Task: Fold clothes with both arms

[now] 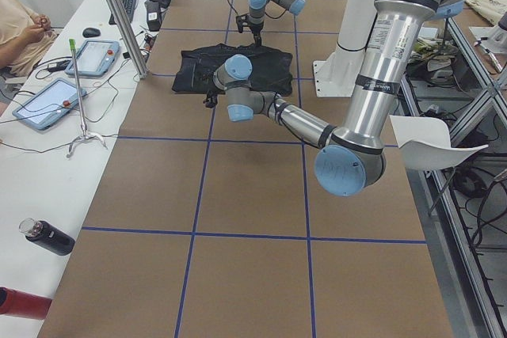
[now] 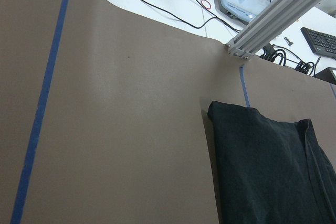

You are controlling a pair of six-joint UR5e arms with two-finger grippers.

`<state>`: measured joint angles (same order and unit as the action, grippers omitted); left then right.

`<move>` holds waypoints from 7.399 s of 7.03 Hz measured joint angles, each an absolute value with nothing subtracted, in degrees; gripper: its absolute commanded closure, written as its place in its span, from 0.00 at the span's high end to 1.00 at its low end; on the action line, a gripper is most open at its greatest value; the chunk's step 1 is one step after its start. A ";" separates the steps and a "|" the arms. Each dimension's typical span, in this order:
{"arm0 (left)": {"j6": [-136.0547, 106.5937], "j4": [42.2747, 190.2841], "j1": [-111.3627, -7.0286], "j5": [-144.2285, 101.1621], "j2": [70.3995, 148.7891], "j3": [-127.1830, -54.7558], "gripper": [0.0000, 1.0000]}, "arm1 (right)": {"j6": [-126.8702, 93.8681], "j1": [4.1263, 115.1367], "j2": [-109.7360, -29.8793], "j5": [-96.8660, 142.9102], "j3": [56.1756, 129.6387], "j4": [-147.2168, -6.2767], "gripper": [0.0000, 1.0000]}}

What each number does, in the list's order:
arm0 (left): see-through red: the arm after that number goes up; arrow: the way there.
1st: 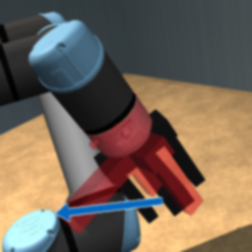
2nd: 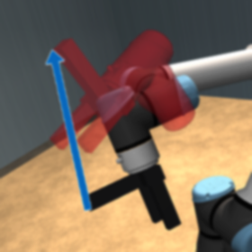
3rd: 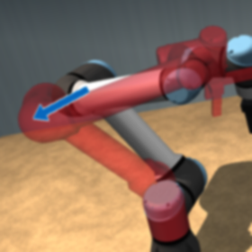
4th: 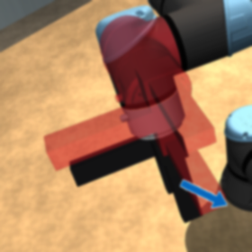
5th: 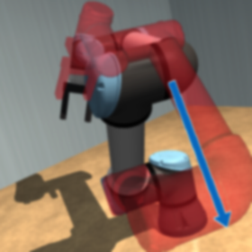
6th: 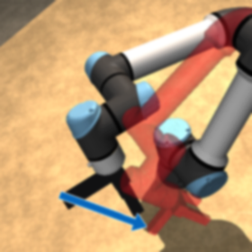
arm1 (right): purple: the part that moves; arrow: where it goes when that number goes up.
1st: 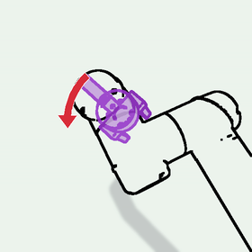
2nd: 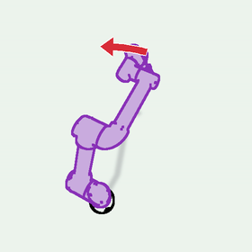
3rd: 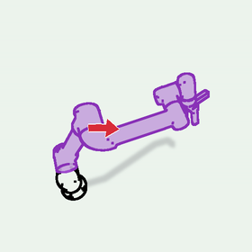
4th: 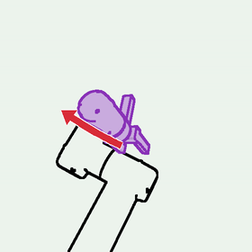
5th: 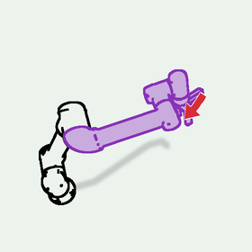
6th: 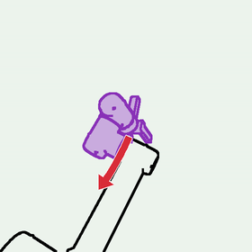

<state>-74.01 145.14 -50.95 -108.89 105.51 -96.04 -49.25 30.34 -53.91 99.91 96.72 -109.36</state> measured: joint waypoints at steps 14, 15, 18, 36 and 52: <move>-74.08 145.13 -50.98 -108.87 103.85 -98.34 1.00 | -45.20 38.48 -56.10 102.02 95.91 -109.63 1.00; -74.07 145.09 -50.96 -108.89 103.76 -98.53 1.00 | -55.07 37.77 -56.88 103.38 98.36 -108.38 1.00; -74.01 144.94 -50.76 -109.49 103.71 -98.54 1.00 | -101.04 29.05 -64.20 99.40 104.87 -89.95 1.00; -74.27 144.93 -50.71 -109.71 103.71 -98.61 1.00 | -134.84 14.78 -71.56 85.97 110.93 -87.35 0.00; -111.97 135.00 -9.03 -83.47 104.12 -105.58 0.72 | -132.45 15.73 -73.53 88.15 115.25 -89.52 0.00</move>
<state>-111.97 135.00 -9.03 -83.47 104.12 -105.58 -132.45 15.73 -73.53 88.15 115.25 -89.52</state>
